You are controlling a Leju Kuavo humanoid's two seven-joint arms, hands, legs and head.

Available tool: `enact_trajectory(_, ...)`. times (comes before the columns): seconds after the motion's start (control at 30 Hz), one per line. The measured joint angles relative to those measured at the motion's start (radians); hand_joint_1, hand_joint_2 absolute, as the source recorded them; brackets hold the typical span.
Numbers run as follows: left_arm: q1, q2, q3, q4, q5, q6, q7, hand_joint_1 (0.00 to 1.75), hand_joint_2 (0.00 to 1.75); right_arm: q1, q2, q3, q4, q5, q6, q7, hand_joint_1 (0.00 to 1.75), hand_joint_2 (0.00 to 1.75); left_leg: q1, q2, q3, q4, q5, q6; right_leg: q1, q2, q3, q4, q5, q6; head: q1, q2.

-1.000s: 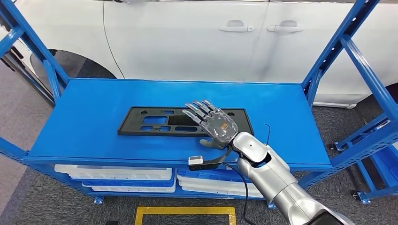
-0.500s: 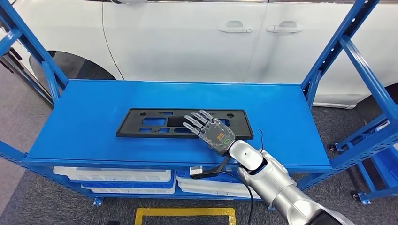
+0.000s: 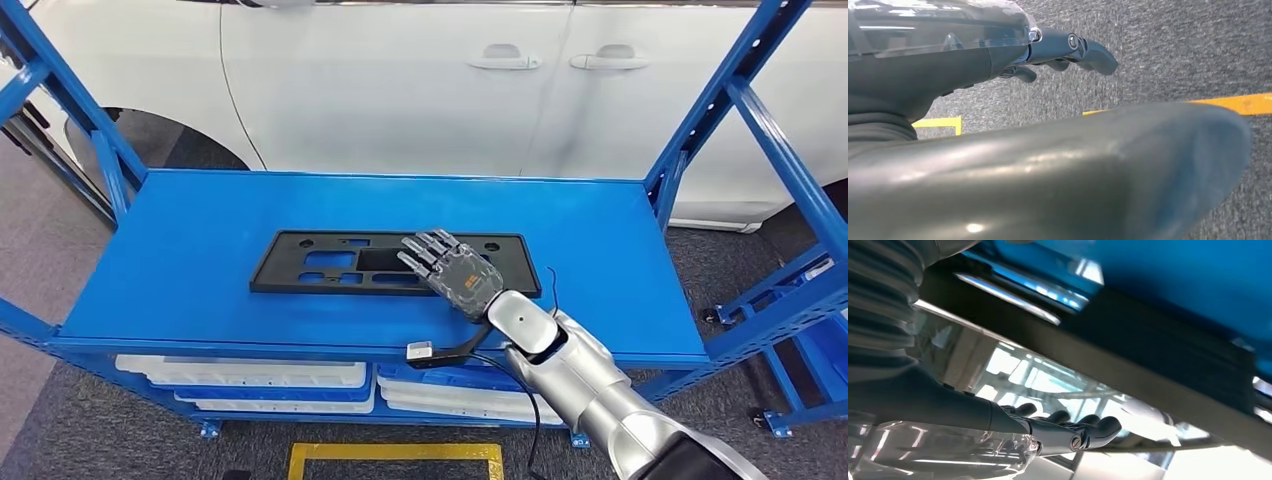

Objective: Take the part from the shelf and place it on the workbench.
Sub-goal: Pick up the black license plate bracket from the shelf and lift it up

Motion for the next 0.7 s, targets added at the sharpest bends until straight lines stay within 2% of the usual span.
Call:
enact_trajectory(0.07, -0.001, 0.0, 0.0, 0.0, -0.003, 0.0, 0.0, 0.0, 0.0, -0.01, 0.012, 0.002, 0.022, 0.007, 0.001, 0.02, 0.0, 1.75, 0.001, 0.001, -0.002, 0.009, -0.01, -0.01, -0.005, -0.001, 0.005, -0.008, 0.004, -0.011, 0.0, 0.0)
enact_trajectory(0.1, -0.002, 0.0, 0.0, 0.0, -0.004, 0.0, 0.0, 0.0, 0.0, -0.019, 0.02, 0.002, 0.035, 0.008, 0.001, 0.028, 0.0, 1.75, 0.001, 0.002, -0.014, 0.037, -0.029, -0.014, -0.008, -0.001, 0.007, -0.013, 0.006, -0.018, 0.0, 0.0)
enact_trajectory(0.13, -0.002, 0.0, 0.0, 0.0, -0.005, 0.001, 0.0, 0.0, 0.0, -0.028, 0.03, 0.003, 0.052, 0.008, 0.001, 0.036, 0.0, 1.75, 0.002, 0.002, -0.035, 0.086, -0.057, -0.017, -0.01, -0.001, 0.01, -0.017, 0.008, -0.022, 0.0, 0.0)
enact_trajectory(0.2, -0.003, 0.0, 0.0, 0.0, -0.006, 0.001, 0.0, 0.0, 0.0, -0.043, 0.047, 0.003, 0.092, 0.007, -0.003, 0.048, 0.0, 1.75, 0.003, 0.002, -0.098, 0.22, -0.119, -0.022, -0.007, -0.002, 0.01, -0.017, 0.007, -0.027, 0.0, 0.0)
enact_trajectory(0.23, -0.003, 0.0, 0.0, 0.0, -0.006, 0.001, 0.0, 0.0, 0.0, -0.047, 0.054, 0.004, 0.112, 0.006, -0.007, 0.051, 0.17, 1.75, 0.003, 0.003, -0.123, 0.269, -0.133, -0.023, -0.006, -0.002, 0.011, -0.017, 0.006, -0.028, 0.0, 0.0)
enact_trajectory(0.27, -0.002, 0.0, 0.0, 0.0, -0.006, 0.001, 0.0, 0.0, 0.0, -0.051, 0.06, 0.004, 0.13, 0.005, -0.011, 0.053, 0.34, 1.75, 0.003, 0.003, -0.131, 0.283, -0.127, -0.024, -0.006, -0.002, 0.011, -0.016, 0.006, -0.028, 0.0, 0.0)
enact_trajectory(0.3, -0.001, 0.0, 0.0, 0.0, -0.006, 0.001, 0.0, 0.0, 0.0, -0.056, 0.065, 0.004, 0.146, 0.005, -0.014, 0.053, 0.5, 1.75, 0.003, 0.003, -0.12, 0.256, -0.102, -0.024, -0.006, -0.001, 0.012, -0.015, 0.005, -0.027, 0.0, 0.0)
enact_trajectory(0.33, -0.001, 0.0, 0.0, 0.0, -0.006, 0.001, 0.0, 0.0, 0.0, -0.061, 0.07, 0.004, 0.16, 0.004, -0.016, 0.053, 0.66, 1.75, 0.004, 0.003, -0.091, 0.195, -0.065, -0.023, -0.006, -0.001, 0.014, -0.012, 0.003, -0.025, 0.0, 0.0)
enact_trajectory(0.37, -0.001, 0.0, 0.0, 0.0, -0.006, 0.001, 0.0, 0.0, 0.0, -0.066, 0.074, 0.004, 0.172, 0.004, -0.018, 0.053, 0.66, 1.75, 0.004, 0.004, -0.06, 0.128, -0.029, -0.021, -0.006, 0.0, 0.015, -0.01, 0.0, -0.023, 0.0, 0.0)
enact_trajectory(0.4, -0.002, 0.001, 0.0, 0.0, -0.006, 0.002, 0.0, 0.0, 0.0, -0.069, 0.076, 0.004, 0.181, 0.004, -0.018, 0.053, 0.66, 1.75, 0.004, 0.004, -0.032, 0.071, -0.006, -0.019, -0.005, 0.0, 0.015, -0.007, -0.002, -0.02, 0.0, 0.0)
enact_trajectory(0.43, -0.003, 0.001, 0.0, 0.0, -0.006, 0.002, 0.0, 0.0, 0.0, -0.071, 0.078, 0.004, 0.189, 0.004, -0.019, 0.053, 0.93, 1.75, 0.003, 0.004, -0.014, 0.032, 0.003, -0.016, -0.002, 0.001, 0.014, -0.003, -0.005, -0.017, 0.0, 0.0)
enact_trajectory(0.53, -0.002, 0.001, 0.0, 0.0, -0.006, 0.002, 0.001, 0.0, 0.0, -0.075, 0.08, 0.004, 0.208, 0.004, -0.019, 0.053, 1.75, 1.75, -0.001, 0.001, -0.005, 0.008, -0.001, -0.002, 0.002, 0.002, 0.009, 0.002, -0.006, -0.004, 0.0, 0.0)
enact_trajectory(0.6, 0.0, 0.001, 0.0, 0.0, -0.006, 0.002, 0.001, 0.0, 0.0, -0.078, 0.081, 0.004, 0.219, 0.004, -0.019, 0.054, 1.75, 1.75, 0.001, 0.001, -0.005, 0.004, 0.004, 0.01, -0.001, 0.001, 0.006, 0.008, -0.013, 0.008, 0.0, 0.0)
enact_trajectory(0.63, -0.001, 0.001, 0.0, 0.0, -0.007, 0.002, 0.001, 0.0, 0.0, -0.08, 0.082, 0.005, 0.223, 0.004, -0.019, 0.054, 1.75, 1.75, 0.002, 0.001, -0.004, 0.002, 0.006, 0.016, -0.003, 0.001, -0.005, 0.031, -0.029, 0.014, 0.0, 0.0)
enact_trajectory(0.7, -0.001, 0.001, 0.0, 0.0, -0.008, 0.002, 0.001, 0.0, 0.0, -0.083, 0.082, 0.005, 0.231, 0.004, -0.019, 0.054, 1.75, 1.75, 0.003, 0.002, -0.004, -0.001, 0.008, 0.022, -0.007, 0.0, -0.052, 0.135, -0.086, 0.023, 0.0, 0.0)
